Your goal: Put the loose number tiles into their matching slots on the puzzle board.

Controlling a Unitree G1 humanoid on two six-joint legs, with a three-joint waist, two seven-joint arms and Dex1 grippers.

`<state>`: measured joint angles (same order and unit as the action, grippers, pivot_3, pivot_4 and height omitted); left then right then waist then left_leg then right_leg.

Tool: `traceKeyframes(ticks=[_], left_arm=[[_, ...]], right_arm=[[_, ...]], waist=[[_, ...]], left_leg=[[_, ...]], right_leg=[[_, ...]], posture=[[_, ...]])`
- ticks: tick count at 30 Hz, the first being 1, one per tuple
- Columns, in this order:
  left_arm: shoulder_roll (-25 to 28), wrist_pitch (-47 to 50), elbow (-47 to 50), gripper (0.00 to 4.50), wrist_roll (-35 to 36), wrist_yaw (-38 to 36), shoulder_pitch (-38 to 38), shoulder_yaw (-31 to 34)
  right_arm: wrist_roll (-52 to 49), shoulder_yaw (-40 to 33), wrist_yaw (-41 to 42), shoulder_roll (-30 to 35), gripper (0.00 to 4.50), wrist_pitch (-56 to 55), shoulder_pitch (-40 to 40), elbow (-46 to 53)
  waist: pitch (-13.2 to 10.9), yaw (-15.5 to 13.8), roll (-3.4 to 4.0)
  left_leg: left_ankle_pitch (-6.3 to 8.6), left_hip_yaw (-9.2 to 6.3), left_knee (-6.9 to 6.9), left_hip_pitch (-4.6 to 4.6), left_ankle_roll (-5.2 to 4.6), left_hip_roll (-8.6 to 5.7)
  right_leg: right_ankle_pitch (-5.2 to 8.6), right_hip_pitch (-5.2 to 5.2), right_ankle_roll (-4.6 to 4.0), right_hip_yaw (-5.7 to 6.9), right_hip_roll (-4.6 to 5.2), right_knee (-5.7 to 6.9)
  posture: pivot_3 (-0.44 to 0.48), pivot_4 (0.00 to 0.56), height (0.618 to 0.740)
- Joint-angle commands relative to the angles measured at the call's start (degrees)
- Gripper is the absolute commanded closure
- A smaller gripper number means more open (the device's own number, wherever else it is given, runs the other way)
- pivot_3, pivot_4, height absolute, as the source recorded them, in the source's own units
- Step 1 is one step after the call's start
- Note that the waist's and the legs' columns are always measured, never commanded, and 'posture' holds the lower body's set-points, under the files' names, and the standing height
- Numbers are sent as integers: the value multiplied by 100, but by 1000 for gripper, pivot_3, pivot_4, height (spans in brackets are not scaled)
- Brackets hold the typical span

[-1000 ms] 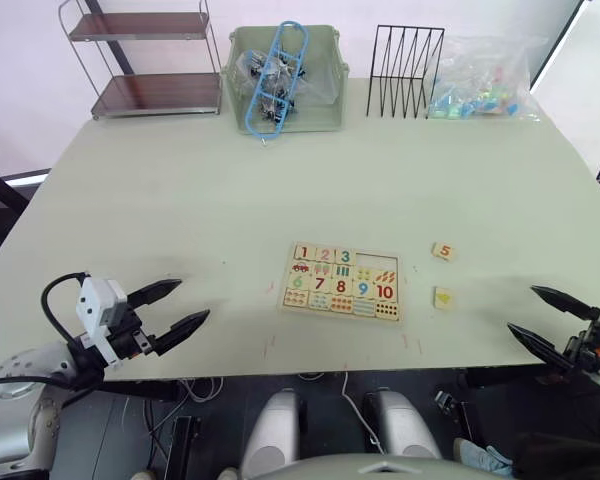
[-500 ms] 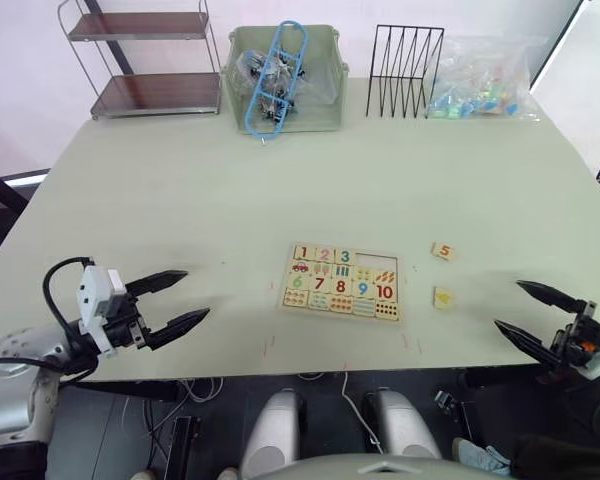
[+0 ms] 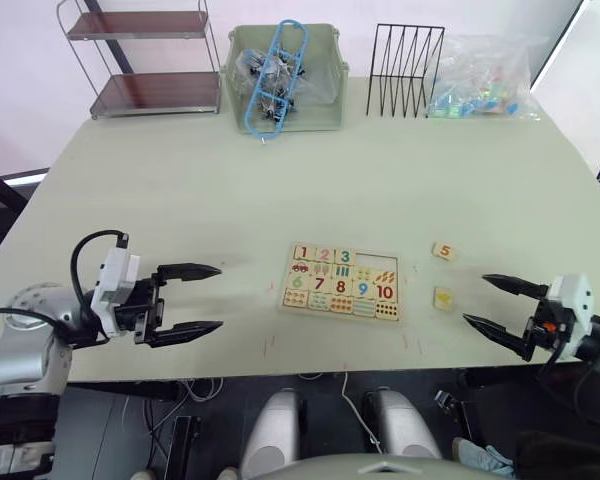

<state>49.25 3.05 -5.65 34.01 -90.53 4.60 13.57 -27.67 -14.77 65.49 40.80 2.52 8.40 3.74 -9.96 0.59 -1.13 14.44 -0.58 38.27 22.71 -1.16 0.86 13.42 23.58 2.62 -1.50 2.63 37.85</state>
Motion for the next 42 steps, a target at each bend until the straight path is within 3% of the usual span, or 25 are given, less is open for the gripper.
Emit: traceKeyframes(ticks=[1,11,27,31,32,34,35,42], left_arm=[[105,-86,116,37,185,-197,263,-163],[-14,-130,292,37,162,-197,448,-366],[-9,-68,786,37,266,-44,-19,-176],[-17,-75,817,0,262,-19,-90,-122],[-18,-85,814,0,258,-16,-103,-114],[-22,-98,817,0,260,-8,-137,-97],[-27,-108,817,0,258,-7,-152,-96],[-80,-171,833,0,243,44,-188,-69]], right_arm=[[262,213,7,211,0,78,-174,104],[770,811,244,564,0,221,-769,-237],[1203,1438,323,508,0,149,-1462,-696],[1234,1447,264,476,1024,124,-1503,-716],[1239,1444,248,477,1678,122,-1500,-716],[1226,1420,207,479,2328,147,-1462,-674],[1194,1390,166,468,3004,195,-1429,-630],[924,1089,-424,356,3072,813,-969,15]], waist=[[0,-1,0],[-1,12,-1],[-3,14,0],[-3,14,0],[-3,13,0],[-3,14,0],[-3,13,0],[-2,8,-1]], left_leg=[[0,1,1,0,0,0],[0,0,1,1,-1,-1],[0,0,2,3,-1,0],[0,1,2,3,-1,0],[0,0,2,3,-1,0],[0,1,2,3,-1,0],[0,1,2,3,-1,0],[0,0,2,3,0,0]], right_leg=[[0,0,-1,0,0,0],[-2,3,2,-1,-3,1],[-2,4,2,0,-3,0],[-2,4,2,0,-3,0],[-2,3,2,0,-3,0],[-2,4,2,0,-3,0],[-2,3,2,0,-3,0],[-2,3,2,0,-3,0]], posture=[[0,150,740],[0,150,740],[0,150,740],[0,150,740],[0,150,740],[0,150,740],[0,150,740],[0,150,740]])
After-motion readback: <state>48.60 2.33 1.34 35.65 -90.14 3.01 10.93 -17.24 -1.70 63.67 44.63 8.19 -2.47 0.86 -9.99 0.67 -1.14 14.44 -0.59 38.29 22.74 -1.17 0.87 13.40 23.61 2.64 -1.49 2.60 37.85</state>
